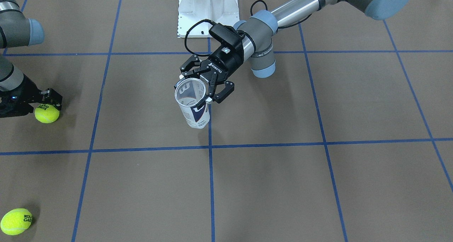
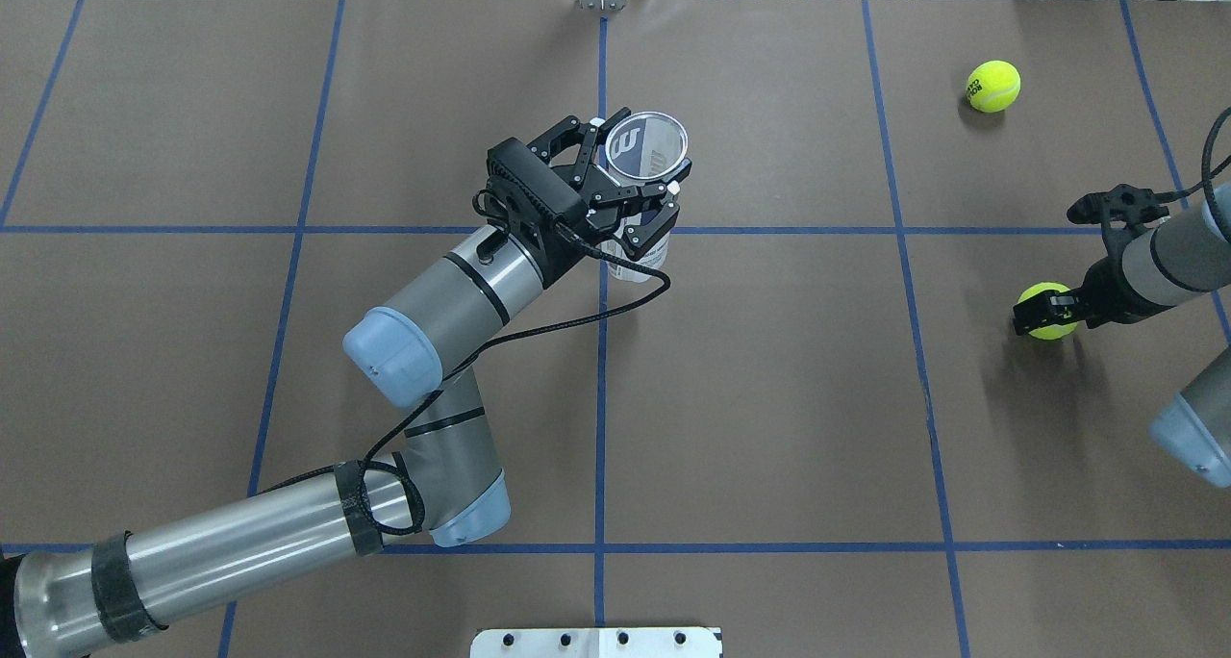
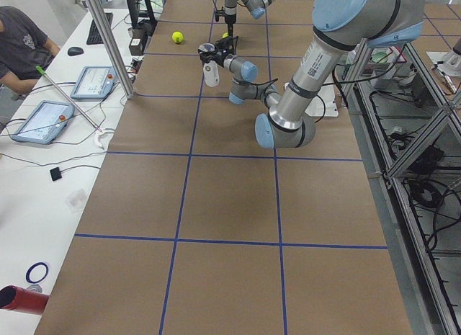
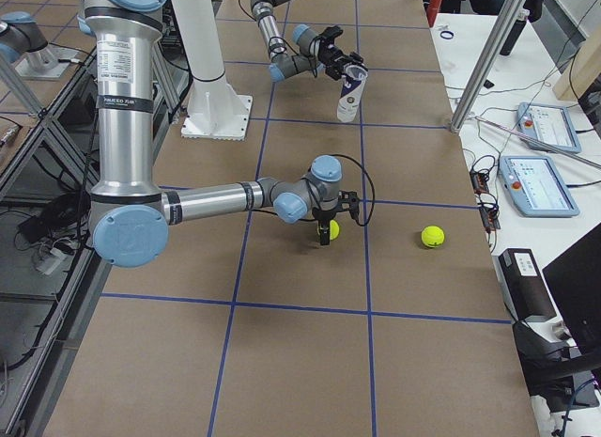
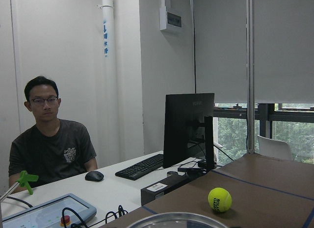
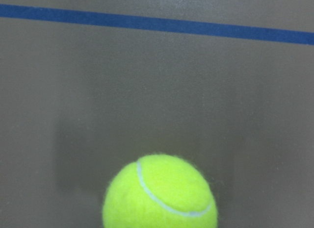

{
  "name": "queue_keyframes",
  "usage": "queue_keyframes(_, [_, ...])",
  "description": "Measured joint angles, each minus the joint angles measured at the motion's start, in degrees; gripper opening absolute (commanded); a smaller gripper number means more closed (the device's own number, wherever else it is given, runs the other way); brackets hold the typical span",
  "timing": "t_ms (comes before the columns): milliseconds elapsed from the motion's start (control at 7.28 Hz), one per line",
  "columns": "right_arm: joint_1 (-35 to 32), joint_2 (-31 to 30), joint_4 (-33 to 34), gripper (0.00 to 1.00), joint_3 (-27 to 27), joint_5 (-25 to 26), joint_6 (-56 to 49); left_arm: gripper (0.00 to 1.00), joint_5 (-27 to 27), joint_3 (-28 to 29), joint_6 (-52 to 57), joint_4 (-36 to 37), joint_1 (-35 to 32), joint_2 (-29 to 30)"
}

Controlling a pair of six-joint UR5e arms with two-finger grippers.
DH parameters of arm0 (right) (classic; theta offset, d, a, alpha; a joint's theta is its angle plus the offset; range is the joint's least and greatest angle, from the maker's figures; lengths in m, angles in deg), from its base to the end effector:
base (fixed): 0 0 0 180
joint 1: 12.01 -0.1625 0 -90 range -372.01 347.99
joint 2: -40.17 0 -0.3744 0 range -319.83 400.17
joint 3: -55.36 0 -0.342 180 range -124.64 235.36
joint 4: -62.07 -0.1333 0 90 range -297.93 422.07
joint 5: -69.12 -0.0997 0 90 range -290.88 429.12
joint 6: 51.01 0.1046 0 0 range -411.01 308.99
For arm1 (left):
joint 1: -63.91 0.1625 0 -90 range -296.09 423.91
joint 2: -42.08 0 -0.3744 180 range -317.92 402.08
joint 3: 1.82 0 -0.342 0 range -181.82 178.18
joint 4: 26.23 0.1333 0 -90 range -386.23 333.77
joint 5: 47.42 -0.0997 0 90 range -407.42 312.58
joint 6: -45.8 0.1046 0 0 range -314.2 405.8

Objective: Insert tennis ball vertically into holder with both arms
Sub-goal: 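Grasp the nearer tennis ball with the right gripper while left holds can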

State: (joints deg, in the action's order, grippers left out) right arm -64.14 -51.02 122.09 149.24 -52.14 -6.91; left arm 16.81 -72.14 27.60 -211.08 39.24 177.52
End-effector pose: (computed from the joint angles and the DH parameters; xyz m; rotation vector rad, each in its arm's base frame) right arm -0.2237 -0.4164 0.5422 0.0715 -0.7643 -0.0522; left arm 0.4752 -0.4150 0.1428 1.6907 1.1547 0.0372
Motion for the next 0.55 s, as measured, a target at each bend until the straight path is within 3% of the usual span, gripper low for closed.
queue_keyframes(137, [0.3,0.7,-1.4,0.5,-0.9,0.0,1.5,0.74,0.0,0.0,0.0,0.0,0.0,0.0])
queue_keyframes(275, [0.6,1.1,-1.9,0.51,-1.3,0.1,2.1,0.74,0.0,0.0,0.1,0.0,0.0,0.0])
queue_keyframes(412, [0.6,1.5,-2.1,0.4,-1.6,0.4,1.8,0.74,0.0,0.0,0.1,0.0,0.0,-0.1])
queue_keyframes(550, [0.7,1.7,-2.2,0.0,-1.7,1.0,1.3,0.74,-0.1,0.0,0.1,0.0,-0.1,-0.1])
